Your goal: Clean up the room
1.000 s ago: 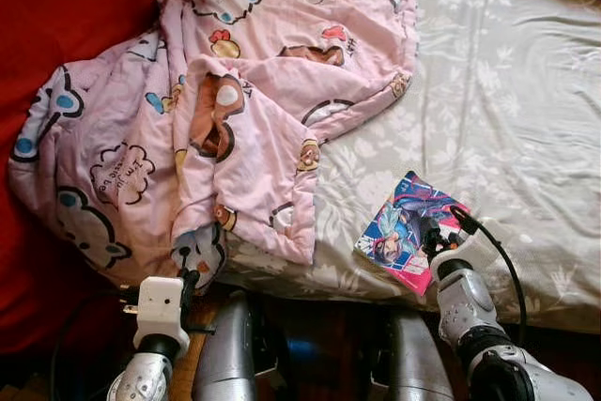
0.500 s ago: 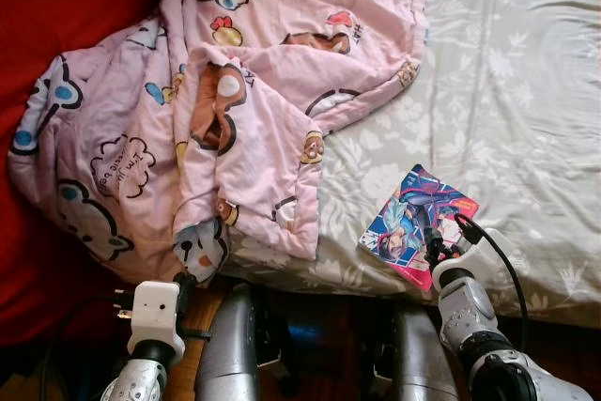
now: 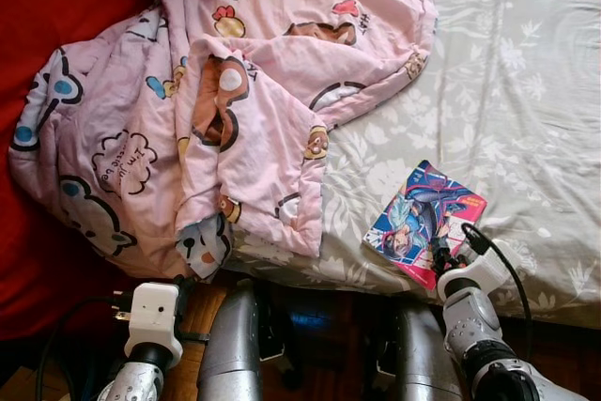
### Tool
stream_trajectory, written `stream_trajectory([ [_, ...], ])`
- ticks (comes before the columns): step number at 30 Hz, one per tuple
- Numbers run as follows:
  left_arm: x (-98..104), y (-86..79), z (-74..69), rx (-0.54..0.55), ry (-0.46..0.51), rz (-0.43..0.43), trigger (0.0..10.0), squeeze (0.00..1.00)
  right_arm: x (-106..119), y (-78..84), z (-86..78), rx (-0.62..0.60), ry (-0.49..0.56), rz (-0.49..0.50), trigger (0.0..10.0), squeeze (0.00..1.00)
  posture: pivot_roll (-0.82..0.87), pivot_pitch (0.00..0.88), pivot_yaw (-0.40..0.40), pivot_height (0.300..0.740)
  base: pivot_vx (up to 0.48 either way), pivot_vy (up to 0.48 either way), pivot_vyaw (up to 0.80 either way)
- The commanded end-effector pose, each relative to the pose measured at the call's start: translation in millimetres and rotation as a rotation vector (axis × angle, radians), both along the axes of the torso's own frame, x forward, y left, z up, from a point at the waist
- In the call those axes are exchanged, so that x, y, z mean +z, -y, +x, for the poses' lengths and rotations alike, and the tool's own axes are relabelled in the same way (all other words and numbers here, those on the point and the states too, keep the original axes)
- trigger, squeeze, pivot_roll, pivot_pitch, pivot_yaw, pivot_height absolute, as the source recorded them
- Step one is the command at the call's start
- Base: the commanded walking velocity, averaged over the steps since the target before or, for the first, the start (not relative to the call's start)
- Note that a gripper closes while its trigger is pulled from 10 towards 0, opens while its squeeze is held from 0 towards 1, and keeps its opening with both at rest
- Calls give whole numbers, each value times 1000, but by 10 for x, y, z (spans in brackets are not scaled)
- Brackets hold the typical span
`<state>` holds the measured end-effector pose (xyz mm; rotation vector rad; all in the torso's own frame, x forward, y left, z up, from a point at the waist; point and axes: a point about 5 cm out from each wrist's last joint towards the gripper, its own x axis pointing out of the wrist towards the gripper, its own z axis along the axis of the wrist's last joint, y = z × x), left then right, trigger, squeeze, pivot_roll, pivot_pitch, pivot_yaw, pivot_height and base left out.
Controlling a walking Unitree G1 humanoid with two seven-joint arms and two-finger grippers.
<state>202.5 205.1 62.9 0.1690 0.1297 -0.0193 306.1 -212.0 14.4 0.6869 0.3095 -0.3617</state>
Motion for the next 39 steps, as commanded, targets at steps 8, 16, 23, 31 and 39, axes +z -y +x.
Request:
stream_trajectory([
  [8,-82,-33,-93,4,-58,17,10000,0,-203,-243,-130,71,-37,187,10000,0,193,395,32,615,0,0,0],
  [16,-75,-34,-95,2,-62,19,10000,0,-268,-385,-170,133,-75,219,9686,0,200,395,35,615,0,0,0],
  [23,-80,-35,-82,0,-63,21,10000,0,-227,-383,-129,128,-50,229,0,0,197,389,33,615,0,0,0],
  [31,-88,-22,-81,-3,-65,22,10000,0,-218,-364,-124,122,-44,232,0,0,194,392,32,615,0,0,0],
  [39,-95,-11,-55,-2,-65,15,10000,0,-172,-398,-77,139,-20,221,0,0,190,388,29,615,0,0,0],
])
